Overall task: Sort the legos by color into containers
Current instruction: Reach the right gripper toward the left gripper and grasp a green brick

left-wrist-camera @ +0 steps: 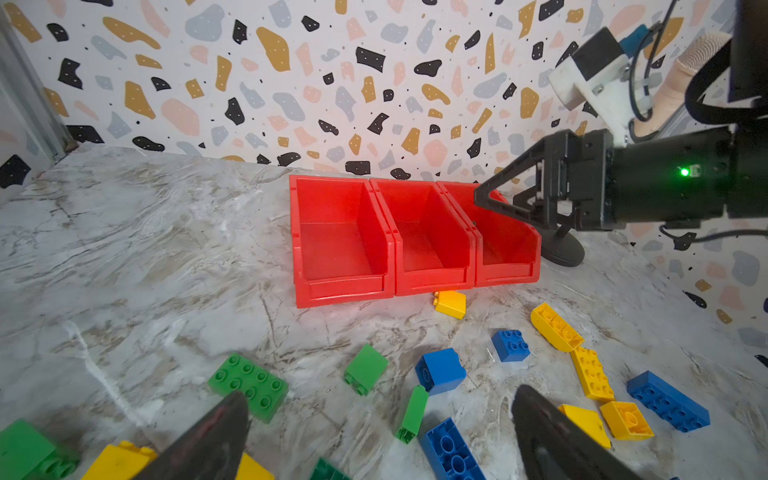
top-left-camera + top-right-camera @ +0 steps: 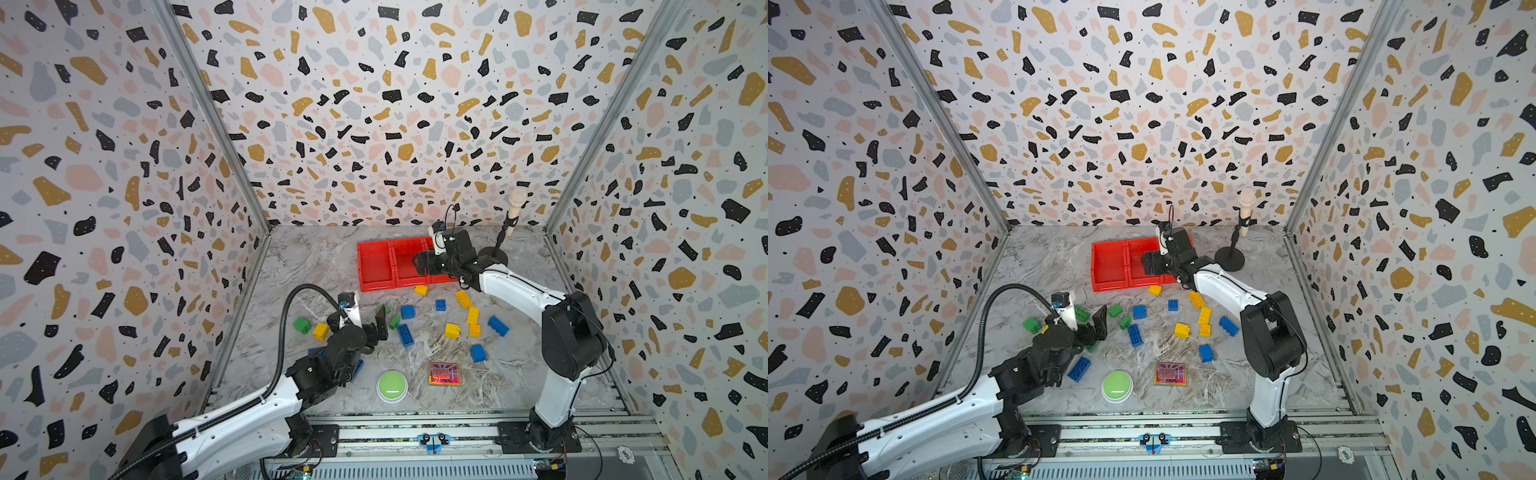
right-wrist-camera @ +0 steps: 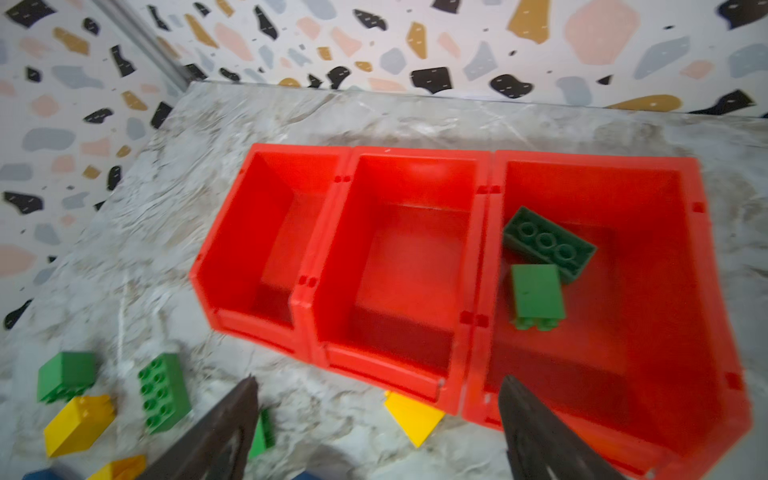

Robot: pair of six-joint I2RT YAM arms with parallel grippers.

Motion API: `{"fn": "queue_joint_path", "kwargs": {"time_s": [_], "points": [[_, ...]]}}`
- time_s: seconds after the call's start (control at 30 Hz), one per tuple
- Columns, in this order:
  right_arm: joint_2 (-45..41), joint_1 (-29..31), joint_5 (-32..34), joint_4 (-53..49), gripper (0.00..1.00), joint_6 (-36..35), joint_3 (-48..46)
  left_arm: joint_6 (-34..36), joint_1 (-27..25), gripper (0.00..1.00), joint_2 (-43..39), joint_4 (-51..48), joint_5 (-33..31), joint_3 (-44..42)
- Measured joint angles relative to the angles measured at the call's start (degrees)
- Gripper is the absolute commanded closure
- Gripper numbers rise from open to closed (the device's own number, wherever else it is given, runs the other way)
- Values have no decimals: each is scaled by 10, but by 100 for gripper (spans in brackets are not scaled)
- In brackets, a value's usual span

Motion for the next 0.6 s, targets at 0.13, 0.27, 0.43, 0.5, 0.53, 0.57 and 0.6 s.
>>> {"fn": "queue_joint_path", "kwargs": {"time_s": [0.13,0.27,0.43,0.5,0.53,0.57,0.6], "points": [[1,50,-6,-7,13,-13,-13,-17,0,0,-76,-36,-14,-40],[24,94,-19,-22,17,-33,-13,-32,0,0,-147,-71,-24,-68],[80,125,-33,-47,20,-54,5,-50,0,0,-207,-104,-33,-88],[99,130,-38,-53,21,-58,11,-55,0,0,-219,-115,-34,-91],[106,132,-39,-58,21,-61,15,-57,0,0,-223,-118,-34,-92],[115,134,-40,-63,21,-64,20,-59,-1,0,-227,-122,-35,-94],[124,136,-40,-68,21,-67,28,-61,-1,0,-232,-125,-35,-97]]}}
